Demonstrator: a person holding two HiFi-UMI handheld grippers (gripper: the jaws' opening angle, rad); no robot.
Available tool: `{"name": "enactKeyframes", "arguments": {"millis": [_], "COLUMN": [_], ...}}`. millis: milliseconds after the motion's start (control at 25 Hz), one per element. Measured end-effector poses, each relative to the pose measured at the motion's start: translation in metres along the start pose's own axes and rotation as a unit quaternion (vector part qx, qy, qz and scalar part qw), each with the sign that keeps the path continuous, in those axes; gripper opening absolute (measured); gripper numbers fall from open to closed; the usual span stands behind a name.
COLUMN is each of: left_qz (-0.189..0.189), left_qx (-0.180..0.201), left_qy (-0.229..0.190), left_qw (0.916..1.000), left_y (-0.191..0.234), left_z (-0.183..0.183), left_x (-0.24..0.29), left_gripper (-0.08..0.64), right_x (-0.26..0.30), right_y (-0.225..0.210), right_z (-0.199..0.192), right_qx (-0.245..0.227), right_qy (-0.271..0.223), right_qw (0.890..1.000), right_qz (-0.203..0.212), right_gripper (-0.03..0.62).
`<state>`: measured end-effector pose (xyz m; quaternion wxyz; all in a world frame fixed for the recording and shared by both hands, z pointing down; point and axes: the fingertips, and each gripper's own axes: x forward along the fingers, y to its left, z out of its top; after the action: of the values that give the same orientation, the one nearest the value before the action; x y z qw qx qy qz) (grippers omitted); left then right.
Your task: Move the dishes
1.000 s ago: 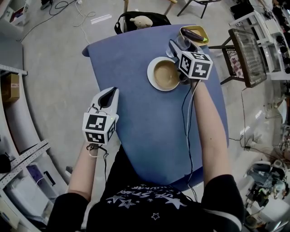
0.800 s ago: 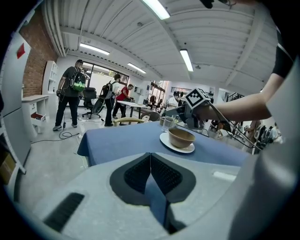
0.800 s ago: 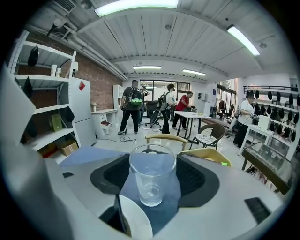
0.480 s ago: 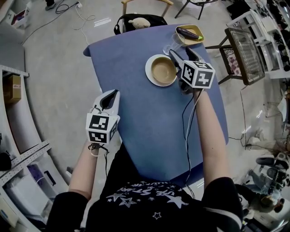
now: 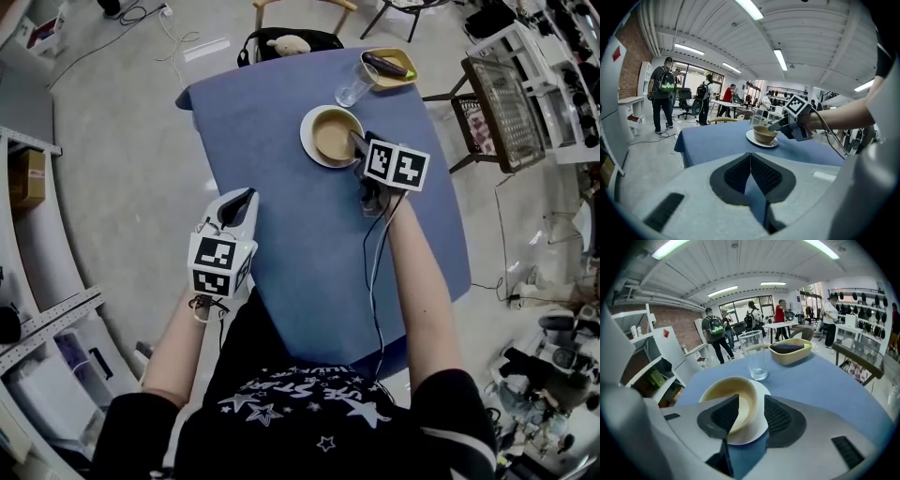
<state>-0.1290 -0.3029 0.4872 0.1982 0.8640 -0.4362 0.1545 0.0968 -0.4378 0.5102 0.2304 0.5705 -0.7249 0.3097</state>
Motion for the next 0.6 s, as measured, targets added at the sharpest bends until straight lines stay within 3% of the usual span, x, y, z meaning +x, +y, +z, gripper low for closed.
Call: {"name": "enactKeyframes", "arguments": {"millis": [120, 280, 440, 600], "left_qz": [-0.002, 0.003, 0.005, 0.005], "left_qx": [0.002, -0.002, -0.006, -0.008], "left_qy": [0.002, 0.0, 0.002, 0.0], "left_qw": [1.0, 1.0, 1.0, 1.0], "left_y": [-0.0028, -0.0026, -0.0018, 0.0001], "left_z": [-0.0024, -0.0056, -0.0094, -0.0078], "left_x": [-0.0035, -0.008, -0.0101, -0.0113], "left_gripper": [0.018, 0.018, 0.018, 0.018], "right_x": [0.0031, 0.0009, -0.0008, -0.004], "right_y": [0.0011, -0.0049, -0.0077, -0.0065], "right_z": [-0.0078, -0.0073, -0.0066, 0.0005], "right_qx": [0.021, -0.007, -0.01, 0.026], "right_qy": [0.011, 0.001, 0.0, -0.009], "right_qw": [1.0, 1.0, 0.999, 0.999], "right_qz": [0.007, -0.029, -0.047, -0.038], "right_gripper": [0.146, 0.057, 0.034, 0.023]}}
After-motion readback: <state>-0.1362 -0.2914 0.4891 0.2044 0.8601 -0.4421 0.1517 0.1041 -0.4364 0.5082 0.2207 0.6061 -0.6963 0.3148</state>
